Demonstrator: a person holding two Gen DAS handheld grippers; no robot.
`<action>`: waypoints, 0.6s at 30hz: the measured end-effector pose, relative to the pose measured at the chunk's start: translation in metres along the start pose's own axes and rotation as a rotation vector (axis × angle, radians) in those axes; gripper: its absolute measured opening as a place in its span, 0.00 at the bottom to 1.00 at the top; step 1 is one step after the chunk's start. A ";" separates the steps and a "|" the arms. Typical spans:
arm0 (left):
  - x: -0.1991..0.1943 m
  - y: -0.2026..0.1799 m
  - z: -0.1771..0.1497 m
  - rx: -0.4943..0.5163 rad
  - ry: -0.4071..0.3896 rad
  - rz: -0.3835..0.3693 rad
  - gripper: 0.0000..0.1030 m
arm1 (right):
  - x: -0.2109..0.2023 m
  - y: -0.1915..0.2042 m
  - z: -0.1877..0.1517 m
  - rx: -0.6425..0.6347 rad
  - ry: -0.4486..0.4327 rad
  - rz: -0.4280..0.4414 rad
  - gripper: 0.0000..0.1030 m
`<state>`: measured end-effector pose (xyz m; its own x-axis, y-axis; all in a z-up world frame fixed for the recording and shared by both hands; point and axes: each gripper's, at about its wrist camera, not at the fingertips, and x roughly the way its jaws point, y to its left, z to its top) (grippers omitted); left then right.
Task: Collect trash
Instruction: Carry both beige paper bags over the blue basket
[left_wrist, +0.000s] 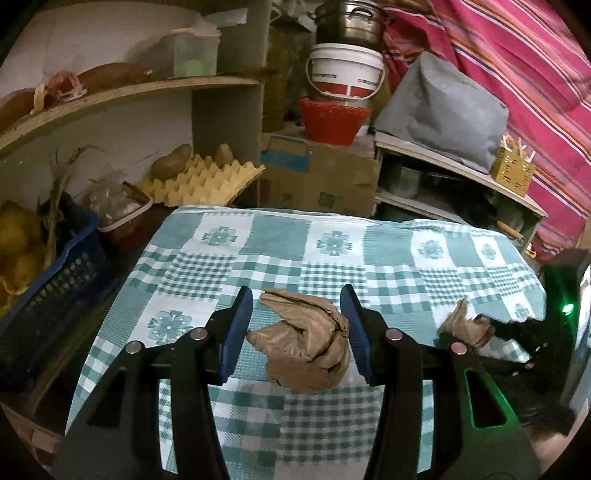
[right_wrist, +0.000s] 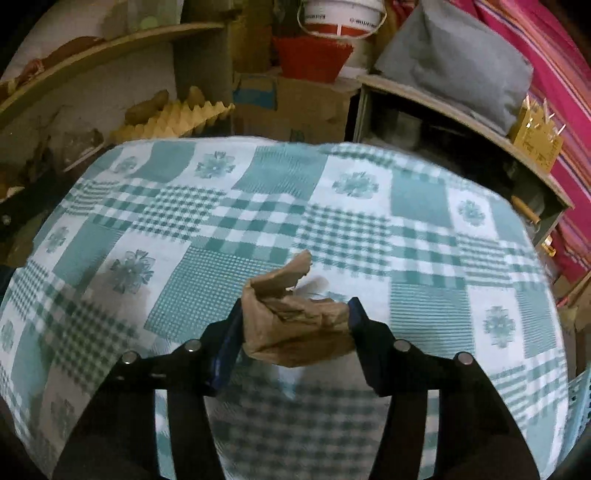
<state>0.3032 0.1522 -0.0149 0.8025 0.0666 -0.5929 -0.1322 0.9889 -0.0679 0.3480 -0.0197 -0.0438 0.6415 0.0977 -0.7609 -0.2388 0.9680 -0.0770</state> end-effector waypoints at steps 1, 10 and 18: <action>-0.002 -0.003 -0.001 0.010 -0.002 0.001 0.47 | -0.008 -0.004 0.000 -0.005 -0.013 -0.008 0.53; -0.026 -0.040 -0.011 0.074 -0.018 -0.045 0.47 | -0.093 -0.079 -0.025 0.031 -0.114 -0.080 0.53; -0.060 -0.076 -0.015 0.044 -0.048 -0.142 0.47 | -0.150 -0.160 -0.069 0.140 -0.178 -0.152 0.53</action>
<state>0.2560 0.0712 0.0137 0.8384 -0.0696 -0.5406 0.0099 0.9936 -0.1127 0.2392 -0.2055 0.0383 0.7832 -0.0241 -0.6213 -0.0345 0.9960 -0.0821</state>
